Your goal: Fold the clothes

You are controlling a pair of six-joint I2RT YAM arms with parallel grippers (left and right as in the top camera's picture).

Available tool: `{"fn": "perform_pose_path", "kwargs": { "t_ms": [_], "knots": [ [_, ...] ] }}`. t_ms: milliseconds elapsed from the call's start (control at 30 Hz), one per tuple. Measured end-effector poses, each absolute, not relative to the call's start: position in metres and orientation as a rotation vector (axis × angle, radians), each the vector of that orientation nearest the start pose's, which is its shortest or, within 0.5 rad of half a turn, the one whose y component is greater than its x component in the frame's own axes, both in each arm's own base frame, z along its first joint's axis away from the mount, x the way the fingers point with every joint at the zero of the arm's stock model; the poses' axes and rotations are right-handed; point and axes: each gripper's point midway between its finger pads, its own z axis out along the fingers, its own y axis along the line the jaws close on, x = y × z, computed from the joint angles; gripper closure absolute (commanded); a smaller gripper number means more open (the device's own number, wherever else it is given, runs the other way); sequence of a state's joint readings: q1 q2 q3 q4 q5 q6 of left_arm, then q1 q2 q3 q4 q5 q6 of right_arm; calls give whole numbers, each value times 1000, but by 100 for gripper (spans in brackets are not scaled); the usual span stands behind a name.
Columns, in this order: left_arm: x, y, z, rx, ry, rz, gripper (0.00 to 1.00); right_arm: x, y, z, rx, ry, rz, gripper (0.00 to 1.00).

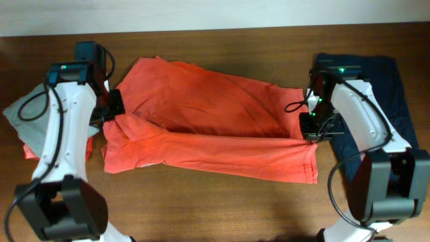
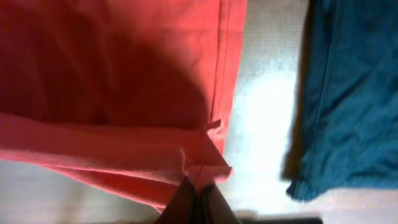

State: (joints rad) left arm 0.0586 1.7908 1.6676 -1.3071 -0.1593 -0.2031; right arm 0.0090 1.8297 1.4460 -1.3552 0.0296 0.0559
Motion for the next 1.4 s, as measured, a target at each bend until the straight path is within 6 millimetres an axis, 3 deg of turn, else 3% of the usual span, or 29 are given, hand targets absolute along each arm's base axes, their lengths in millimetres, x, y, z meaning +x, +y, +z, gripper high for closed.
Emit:
{"fn": "perform_pose_path", "kwargs": {
  "t_ms": [233, 267, 300, 367, 567, 700, 767, 833, 900, 1067, 1167, 1267, 1400],
  "knots": [
    [384, 42, 120, -404, 2994, 162, 100, 309, -4, 84, 71, 3267, -74, 88],
    [385, 42, 119, -403, 2995, 157, 96, 309, -4, 84, 71, 3267, -74, 82],
    [386, 41, 118, -403, 2992, 151, 89, 309, -5, 84, 70, 3267, -78, 67],
    [387, 41, 117, -405, 2988, 147, 81, 311, -5, 84, 71, 3260, -80, 62],
    [384, 40, 117, -408, 3001, 145, 78, 315, -6, 83, 66, 3244, -85, 62],
    [378, 40, 117, -403, 3026, 149, 78, 314, -6, 83, 67, 3245, -85, 69],
    [374, 40, 116, -404, 3043, 152, 79, 314, -6, 83, 66, 3245, -84, 88],
    [367, 39, 116, -390, 3072, 157, 80, 314, -5, 83, 74, 3245, -83, 95],
    [361, 39, 116, -376, 3100, 158, 84, 314, -4, 83, 69, 3245, -71, 95],
    [356, 28, 113, -326, 3140, 64, 83, 316, 2, 74, 70, 3236, -16, 95],
    [350, 17, 95, -278, 3169, 0, 73, 312, 7, 52, 57, 3231, 39, 95],
    [344, 8, 79, -256, 3191, -47, 73, 306, 13, 34, 37, 3232, 92, 94],
    [349, -5, 64, -244, 3162, -149, 71, 307, 16, 25, 25, 3211, 120, 94]
  ]
}}
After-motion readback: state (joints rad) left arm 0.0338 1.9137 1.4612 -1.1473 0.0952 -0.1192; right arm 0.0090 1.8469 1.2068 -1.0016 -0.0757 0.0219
